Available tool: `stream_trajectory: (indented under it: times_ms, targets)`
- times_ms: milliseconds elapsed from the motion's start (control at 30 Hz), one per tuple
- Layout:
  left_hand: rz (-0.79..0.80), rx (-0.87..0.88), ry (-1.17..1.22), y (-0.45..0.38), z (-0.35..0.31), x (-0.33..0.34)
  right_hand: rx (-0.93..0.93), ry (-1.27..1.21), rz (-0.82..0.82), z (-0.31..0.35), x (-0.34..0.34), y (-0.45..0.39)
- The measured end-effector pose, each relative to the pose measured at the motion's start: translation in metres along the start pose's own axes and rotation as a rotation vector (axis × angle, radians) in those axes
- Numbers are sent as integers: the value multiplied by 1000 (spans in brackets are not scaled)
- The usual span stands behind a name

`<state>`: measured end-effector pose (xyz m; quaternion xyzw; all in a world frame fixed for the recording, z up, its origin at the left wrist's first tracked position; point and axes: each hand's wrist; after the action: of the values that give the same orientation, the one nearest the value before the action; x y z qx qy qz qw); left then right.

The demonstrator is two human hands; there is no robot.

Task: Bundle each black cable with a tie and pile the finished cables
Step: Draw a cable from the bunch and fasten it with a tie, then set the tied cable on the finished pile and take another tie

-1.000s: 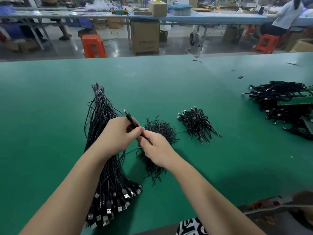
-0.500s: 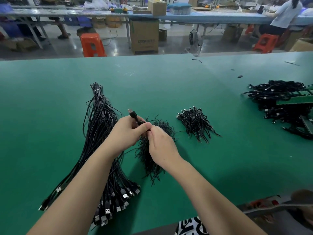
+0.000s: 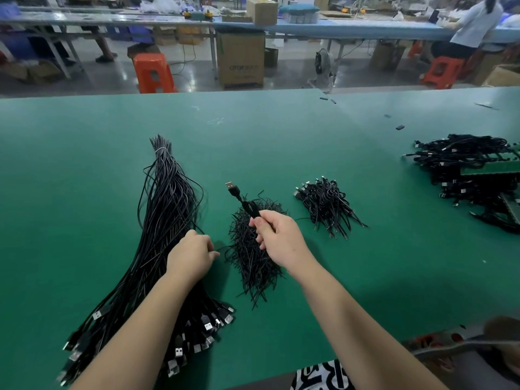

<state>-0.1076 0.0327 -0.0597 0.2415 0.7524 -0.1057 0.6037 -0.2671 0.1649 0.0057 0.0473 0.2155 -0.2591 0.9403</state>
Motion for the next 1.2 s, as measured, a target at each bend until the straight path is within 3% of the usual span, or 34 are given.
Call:
stream_trajectory:
  times_ms: [367,533,667,1033,1200]
  targets:
    - [40,-102,1,-6,-4,5,32,-32,21,-3,0,4]
    - [106,-71,-139,-5,-9,2,30,-28,18,-5,1,4]
    - [68,-34,-178,1,-11,-2,41,-60,-16,-6,2,5]
    - [-61,-56,-57,2,-11,-41,75,-119,-26,-8,5,4]
    - [-127,-16,274,6,-12,-46,59,-144,-11,-10,6,4]
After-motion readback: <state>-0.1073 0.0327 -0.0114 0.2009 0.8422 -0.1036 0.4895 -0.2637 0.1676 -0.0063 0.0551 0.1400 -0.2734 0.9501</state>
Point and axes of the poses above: each hand's wrist, its own y-axis away from the middle knuckle, its own x-axis out of the palm, z = x × y, and after that the axes turned 2 degrees about -z, right-handed
